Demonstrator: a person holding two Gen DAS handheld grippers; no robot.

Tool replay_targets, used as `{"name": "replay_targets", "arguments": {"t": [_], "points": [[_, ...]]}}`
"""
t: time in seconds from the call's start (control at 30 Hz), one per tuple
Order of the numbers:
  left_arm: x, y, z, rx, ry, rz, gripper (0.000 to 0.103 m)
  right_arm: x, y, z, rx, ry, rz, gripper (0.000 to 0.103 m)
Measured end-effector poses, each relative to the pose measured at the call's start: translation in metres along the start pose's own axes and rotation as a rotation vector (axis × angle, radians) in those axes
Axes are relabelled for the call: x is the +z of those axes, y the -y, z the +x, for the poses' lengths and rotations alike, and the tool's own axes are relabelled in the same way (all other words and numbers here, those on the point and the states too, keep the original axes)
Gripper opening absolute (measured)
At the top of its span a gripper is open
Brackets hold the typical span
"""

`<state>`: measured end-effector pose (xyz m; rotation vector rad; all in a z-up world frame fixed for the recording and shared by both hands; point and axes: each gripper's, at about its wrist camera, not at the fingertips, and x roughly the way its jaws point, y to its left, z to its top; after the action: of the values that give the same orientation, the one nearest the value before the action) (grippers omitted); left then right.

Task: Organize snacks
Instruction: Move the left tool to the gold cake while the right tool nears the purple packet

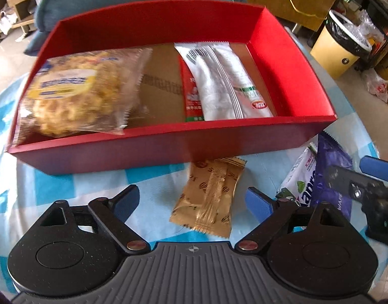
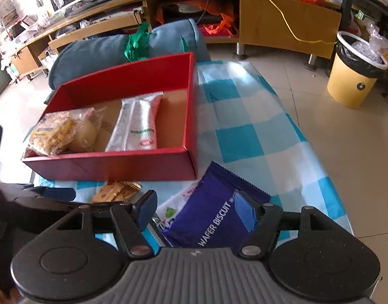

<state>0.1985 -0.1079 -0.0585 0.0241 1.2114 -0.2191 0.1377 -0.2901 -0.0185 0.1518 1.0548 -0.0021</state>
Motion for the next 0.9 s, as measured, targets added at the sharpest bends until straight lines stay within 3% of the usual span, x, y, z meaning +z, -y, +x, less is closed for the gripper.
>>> {"name": "replay_targets", "arguments": {"t": [0.27, 0.43, 0.9], "points": [[-0.005, 0.014, 0.003, 0.042, 0.012, 0.059, 0.078, -0.001, 0.017, 0.004, -0.022, -0.024, 0.040, 0.062], [-0.011, 0.011, -0.006, 0.018, 0.004, 0.061, 0.059, -0.003, 0.021, 0.012, -0.028, -0.057, 0.054, 0.062], [-0.035, -0.006, -0.028, -0.041, -0.037, 0.042, 0.058, -0.003, 0.025, 0.026, -0.025, -0.094, 0.119, 0.070]]}}
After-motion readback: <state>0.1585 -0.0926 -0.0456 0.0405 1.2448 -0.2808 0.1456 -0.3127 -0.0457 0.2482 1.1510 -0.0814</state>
